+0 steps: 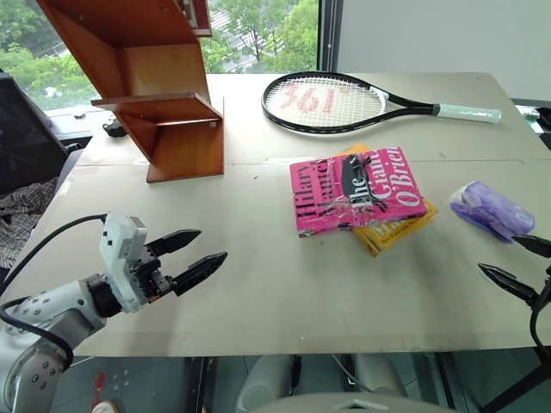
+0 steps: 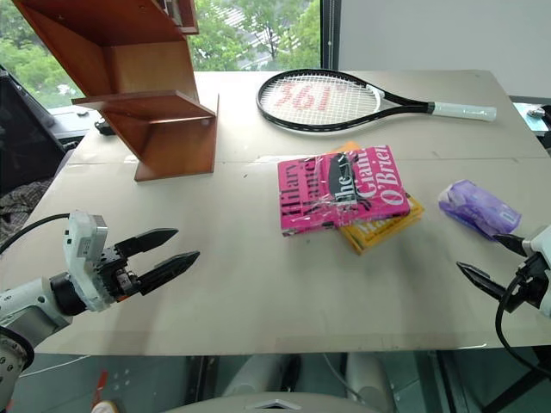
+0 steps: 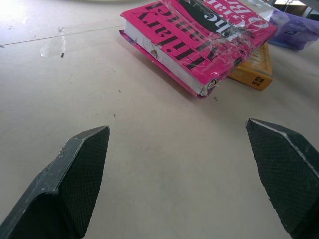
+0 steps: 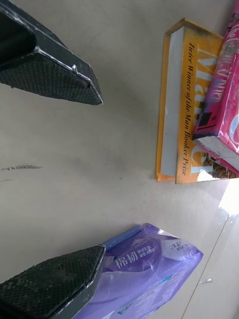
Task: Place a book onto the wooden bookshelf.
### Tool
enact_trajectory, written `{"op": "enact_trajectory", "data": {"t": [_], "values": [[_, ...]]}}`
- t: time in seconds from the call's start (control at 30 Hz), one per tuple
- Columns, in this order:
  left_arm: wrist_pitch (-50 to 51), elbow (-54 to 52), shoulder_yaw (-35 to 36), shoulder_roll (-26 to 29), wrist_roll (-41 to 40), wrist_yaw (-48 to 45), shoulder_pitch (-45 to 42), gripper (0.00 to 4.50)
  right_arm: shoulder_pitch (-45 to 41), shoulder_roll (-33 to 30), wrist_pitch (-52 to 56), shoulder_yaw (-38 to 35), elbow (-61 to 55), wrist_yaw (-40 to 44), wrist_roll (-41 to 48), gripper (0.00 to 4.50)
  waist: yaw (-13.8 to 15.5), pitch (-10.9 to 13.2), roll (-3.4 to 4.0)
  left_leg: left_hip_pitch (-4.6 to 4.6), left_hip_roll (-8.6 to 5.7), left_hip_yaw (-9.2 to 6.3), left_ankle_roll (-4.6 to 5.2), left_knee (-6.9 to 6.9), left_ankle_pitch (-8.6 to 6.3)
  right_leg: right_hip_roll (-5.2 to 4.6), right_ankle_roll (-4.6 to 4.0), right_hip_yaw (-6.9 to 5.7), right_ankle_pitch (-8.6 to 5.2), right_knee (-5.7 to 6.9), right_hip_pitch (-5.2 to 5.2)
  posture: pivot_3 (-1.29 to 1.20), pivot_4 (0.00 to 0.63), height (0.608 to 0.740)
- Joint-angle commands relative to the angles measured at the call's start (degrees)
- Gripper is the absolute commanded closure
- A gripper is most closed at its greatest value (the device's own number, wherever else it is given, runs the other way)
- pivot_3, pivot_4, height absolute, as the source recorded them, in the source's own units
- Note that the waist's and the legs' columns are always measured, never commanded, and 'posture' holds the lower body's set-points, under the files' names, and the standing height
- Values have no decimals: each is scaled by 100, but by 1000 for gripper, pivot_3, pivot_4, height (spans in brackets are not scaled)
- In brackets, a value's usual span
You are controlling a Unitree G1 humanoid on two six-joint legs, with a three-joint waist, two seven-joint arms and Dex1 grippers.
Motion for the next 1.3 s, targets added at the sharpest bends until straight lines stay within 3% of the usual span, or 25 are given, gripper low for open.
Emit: {"op": "enact_trajectory", "data": {"t": [0.03, 0.27, 0.4, 0.53, 0.77, 1.0, 1.17, 1.3], "values": [[-88, -49, -147, 51, -14, -25, -215, 0, -318, -32, -41, 117, -229, -174, 85, 74, -1, 0, 0, 0, 0, 0, 0, -1, 0, 0, 0, 0, 0, -1, 0, 0, 150, 740], [-31, -537, -479, -28, -465, 99, -775, 0, -1614, -189, 874, 912, -564, -888, 428, 74, -7, 1, -1, 0, 2, 3, 0, -7, 0, 0, -1, 3, 1, -4, -2, 0, 150, 740], [-415, -973, -629, -134, -217, -27, -622, 0, -2463, -299, 996, 1703, -274, -1297, -63, 74, -8, 1, -1, -3, 1, 1, 0, -12, 0, 0, -1, 2, 1, -15, -4, 0, 150, 740], [-623, -1080, -482, -189, -451, -385, -301, 0, -3335, -242, 934, 2405, 490, -1513, -485, 1168, -17, 1, -1, -8, 1, 6, 1, -29, 1, 2, -2, -1, 2, -30, -17, 0, 150, 740], [-629, -1313, -107, -74, -882, -698, 296, 0, -3995, -350, 729, 3135, 1294, -1442, -1107, 4455, -11, 1, -1, -30, 0, 2, 2, -34, 1, 1, -3, -1, 2, -40, -36, 0, 150, 740], [-676, -1419, -107, -69, -883, -670, 563, 0, -4067, -284, 719, 3618, 1265, -1259, -1350, 4455, -11, 0, 1, -30, 2, 1, 2, -34, 1, 3, -3, -1, 2, -39, -36, 0, 150, 740], [-683, -1444, -147, -86, -872, -617, 620, 0, -3971, -222, 1099, 3701, 774, -1468, -1401, 4455, -9, 1, 1, -30, 1, 2, 2, -35, 0, 3, -3, -1, 2, -40, -36, 0, 150, 740], [-690, -1447, -213, -86, -876, -591, 628, 0, -4103, -183, 935, 3645, 1025, -1634, -1629, 4455, -9, 0, 1, -30, 1, 2, 2, -34, 0, 3, -3, -2, 3, -40, -35, 0, 150, 740]]}}
